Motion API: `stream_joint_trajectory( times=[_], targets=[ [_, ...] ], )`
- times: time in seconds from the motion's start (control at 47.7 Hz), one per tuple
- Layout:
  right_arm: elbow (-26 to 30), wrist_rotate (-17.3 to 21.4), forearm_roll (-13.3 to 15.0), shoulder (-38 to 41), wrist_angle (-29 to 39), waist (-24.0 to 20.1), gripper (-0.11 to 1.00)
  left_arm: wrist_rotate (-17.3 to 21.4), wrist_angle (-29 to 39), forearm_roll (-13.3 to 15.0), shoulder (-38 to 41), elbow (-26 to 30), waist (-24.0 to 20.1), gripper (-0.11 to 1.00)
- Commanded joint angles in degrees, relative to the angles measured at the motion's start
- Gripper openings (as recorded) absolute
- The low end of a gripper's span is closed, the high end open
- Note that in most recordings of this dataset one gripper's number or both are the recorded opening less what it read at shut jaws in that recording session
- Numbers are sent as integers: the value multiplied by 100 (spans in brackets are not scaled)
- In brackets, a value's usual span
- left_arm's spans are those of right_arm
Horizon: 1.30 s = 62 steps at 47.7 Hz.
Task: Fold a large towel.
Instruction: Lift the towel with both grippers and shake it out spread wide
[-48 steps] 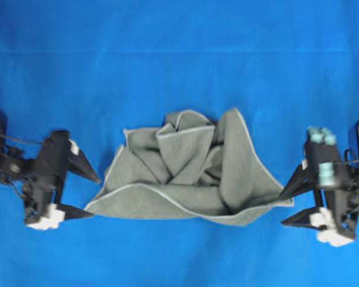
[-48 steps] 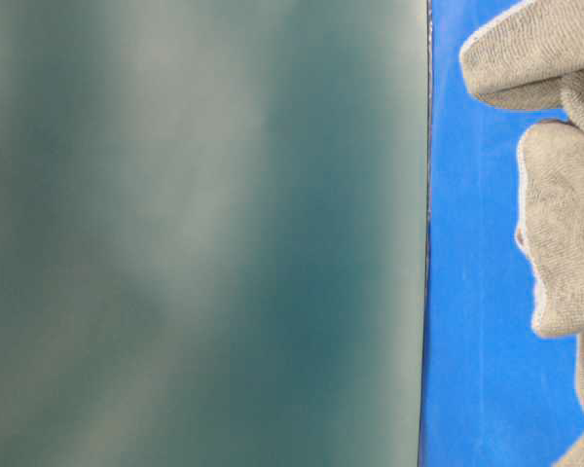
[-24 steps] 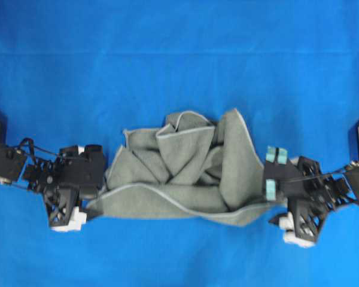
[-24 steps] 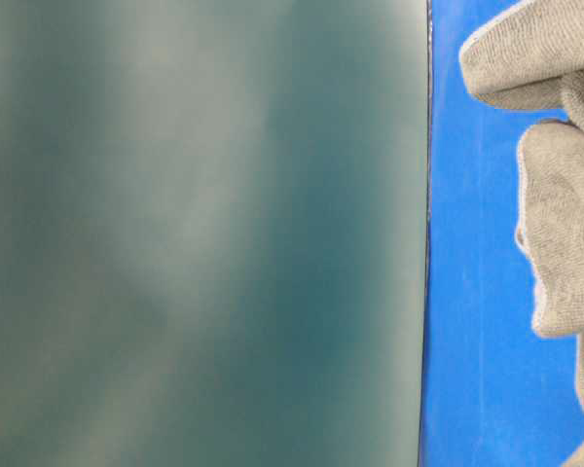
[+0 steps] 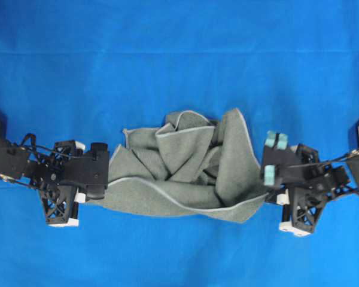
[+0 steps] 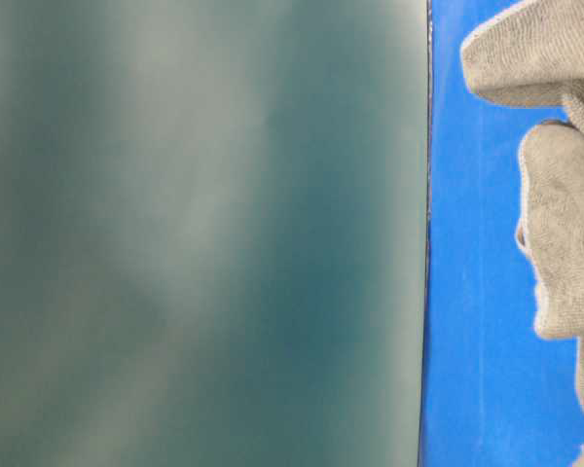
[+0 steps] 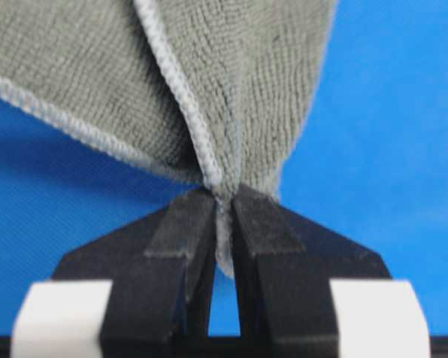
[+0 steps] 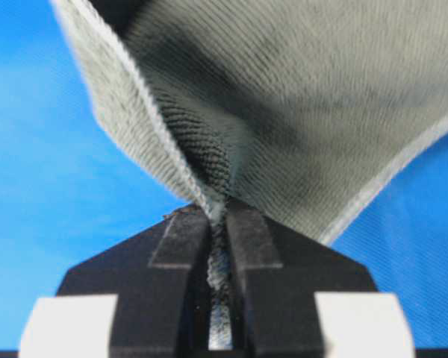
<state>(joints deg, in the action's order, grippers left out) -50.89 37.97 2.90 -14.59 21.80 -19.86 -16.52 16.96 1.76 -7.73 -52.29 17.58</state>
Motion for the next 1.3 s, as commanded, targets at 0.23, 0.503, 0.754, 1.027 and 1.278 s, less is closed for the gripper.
stream_joint_trajectory(
  times=[0.23,0.503,0.754,1.027,1.278],
  targets=[
    [527,-62,563,-1775,510,18,2,571,782,-44,-1942,571,-334,3],
    [694,9,2224,-3032,1090,694,2,1767,809,-62,-3393,800,-1230,3],
    [888,0,3067,-3437,1617,3155,2,2830,624,-62,-3700,1072,-3059,3],
    [1239,0,3226,-3428,1582,4922,2,2698,246,-35,-3639,1450,-4755,3],
    [1758,-44,2329,-3524,1687,4412,2,2268,1002,53,-3867,1916,-4482,3]
  ],
)
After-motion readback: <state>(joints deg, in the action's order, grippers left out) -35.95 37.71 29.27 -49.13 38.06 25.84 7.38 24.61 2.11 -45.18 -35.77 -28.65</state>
